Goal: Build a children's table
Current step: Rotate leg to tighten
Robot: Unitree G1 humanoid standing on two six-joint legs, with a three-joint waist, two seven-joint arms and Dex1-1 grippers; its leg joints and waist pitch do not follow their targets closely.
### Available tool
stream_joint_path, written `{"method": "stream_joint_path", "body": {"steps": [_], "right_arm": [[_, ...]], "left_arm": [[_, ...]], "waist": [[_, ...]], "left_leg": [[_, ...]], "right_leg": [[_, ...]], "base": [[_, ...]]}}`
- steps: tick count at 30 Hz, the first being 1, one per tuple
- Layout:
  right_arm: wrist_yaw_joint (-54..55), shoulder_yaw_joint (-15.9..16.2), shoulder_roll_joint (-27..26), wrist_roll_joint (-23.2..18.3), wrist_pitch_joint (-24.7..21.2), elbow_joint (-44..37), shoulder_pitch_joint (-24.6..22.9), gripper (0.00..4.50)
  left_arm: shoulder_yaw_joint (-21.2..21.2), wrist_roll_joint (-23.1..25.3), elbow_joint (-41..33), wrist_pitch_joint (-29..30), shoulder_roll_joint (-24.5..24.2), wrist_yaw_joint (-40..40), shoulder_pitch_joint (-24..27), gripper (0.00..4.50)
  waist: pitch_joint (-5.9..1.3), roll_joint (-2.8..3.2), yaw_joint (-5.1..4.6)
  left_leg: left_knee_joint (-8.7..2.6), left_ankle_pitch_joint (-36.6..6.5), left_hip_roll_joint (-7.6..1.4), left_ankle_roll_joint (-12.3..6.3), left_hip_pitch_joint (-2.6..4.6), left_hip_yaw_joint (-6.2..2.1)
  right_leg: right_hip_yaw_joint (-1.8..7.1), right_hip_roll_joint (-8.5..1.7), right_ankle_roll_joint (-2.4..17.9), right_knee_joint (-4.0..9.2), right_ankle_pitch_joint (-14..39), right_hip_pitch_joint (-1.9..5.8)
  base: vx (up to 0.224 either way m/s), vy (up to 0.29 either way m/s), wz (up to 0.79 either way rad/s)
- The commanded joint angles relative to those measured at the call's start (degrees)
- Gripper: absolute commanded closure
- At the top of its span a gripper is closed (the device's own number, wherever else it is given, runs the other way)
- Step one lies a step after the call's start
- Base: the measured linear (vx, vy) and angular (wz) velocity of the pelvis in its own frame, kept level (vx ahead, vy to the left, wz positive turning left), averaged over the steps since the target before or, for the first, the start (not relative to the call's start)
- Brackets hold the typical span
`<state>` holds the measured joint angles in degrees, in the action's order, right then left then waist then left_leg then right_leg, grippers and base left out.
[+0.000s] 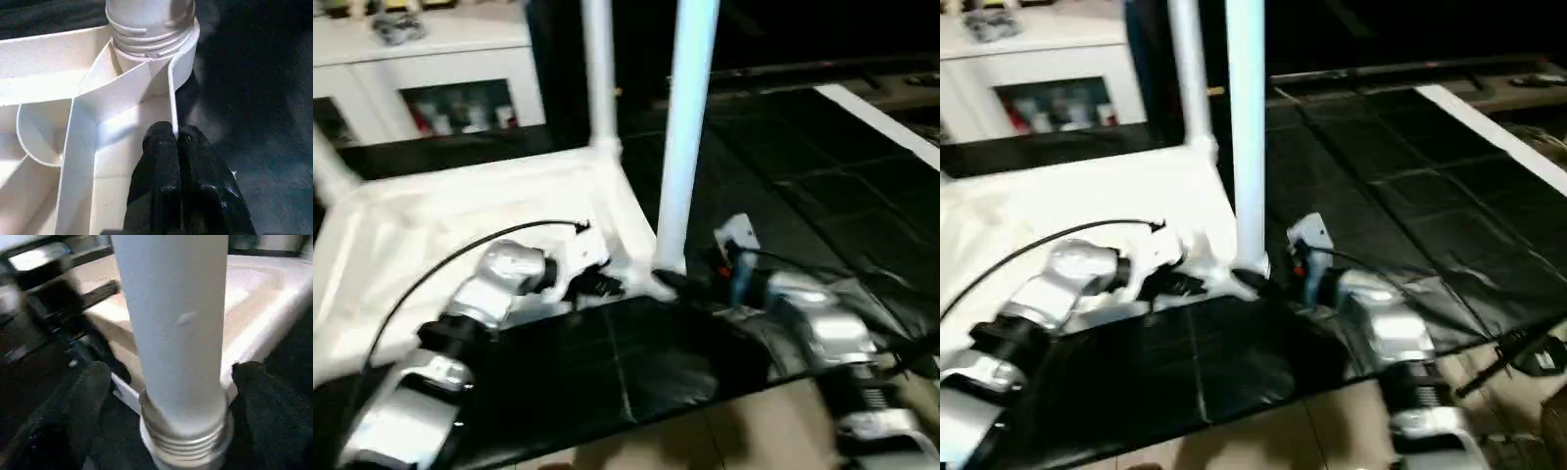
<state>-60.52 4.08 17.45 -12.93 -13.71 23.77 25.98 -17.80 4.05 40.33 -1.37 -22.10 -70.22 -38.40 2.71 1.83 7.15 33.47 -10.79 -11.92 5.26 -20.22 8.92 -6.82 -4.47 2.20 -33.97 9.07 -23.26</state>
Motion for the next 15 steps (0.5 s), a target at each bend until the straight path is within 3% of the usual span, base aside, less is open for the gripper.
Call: {"method": "stream_joint_path", "body": {"steps": [1,9,15], "right_arm": [[-6.56,1.85,2.76,-1.20,-0.97,-2.96,-0.91,0.03],[-17.47,4.81,5.93,-4.03,-3.01,-5.03,-0.34,0.03],[-21.66,6.66,6.69,-3.22,-2.38,-1.18,2.52,0.64]], "left_arm": [[-1.98,-0.68,-1.09,-3.31,-0.78,-6.16,-1.20,4.50],[-3.39,-1.72,-1.71,-5.78,-1.41,-12.18,-1.28,4.50],[-4.32,-2.14,-2.29,-7.42,-1.39,-15.77,-0.93,4.50]], "waist": [[-3.83,-0.08,0.28],[-4.00,0.10,1.30],[-4.03,0.00,1.47]], "left_leg": [[-3.62,-10.92,-1.46,-3.68,0.26,0.43],[-3.62,-11.17,-1.73,-3.31,0.31,0.34],[-3.56,-10.92,-1.67,-3.05,0.20,0.50]], "right_leg": [[3.33,-4.18,8.21,4.44,17.53,3.47],[3.40,-4.18,9.43,4.09,15.78,3.44],[3.33,-4.29,9.62,3.99,15.72,3.45]], "base": [[0.000,0.000,0.00],[0.000,0.000,0.00],[0.000,0.000,0.00]]}}
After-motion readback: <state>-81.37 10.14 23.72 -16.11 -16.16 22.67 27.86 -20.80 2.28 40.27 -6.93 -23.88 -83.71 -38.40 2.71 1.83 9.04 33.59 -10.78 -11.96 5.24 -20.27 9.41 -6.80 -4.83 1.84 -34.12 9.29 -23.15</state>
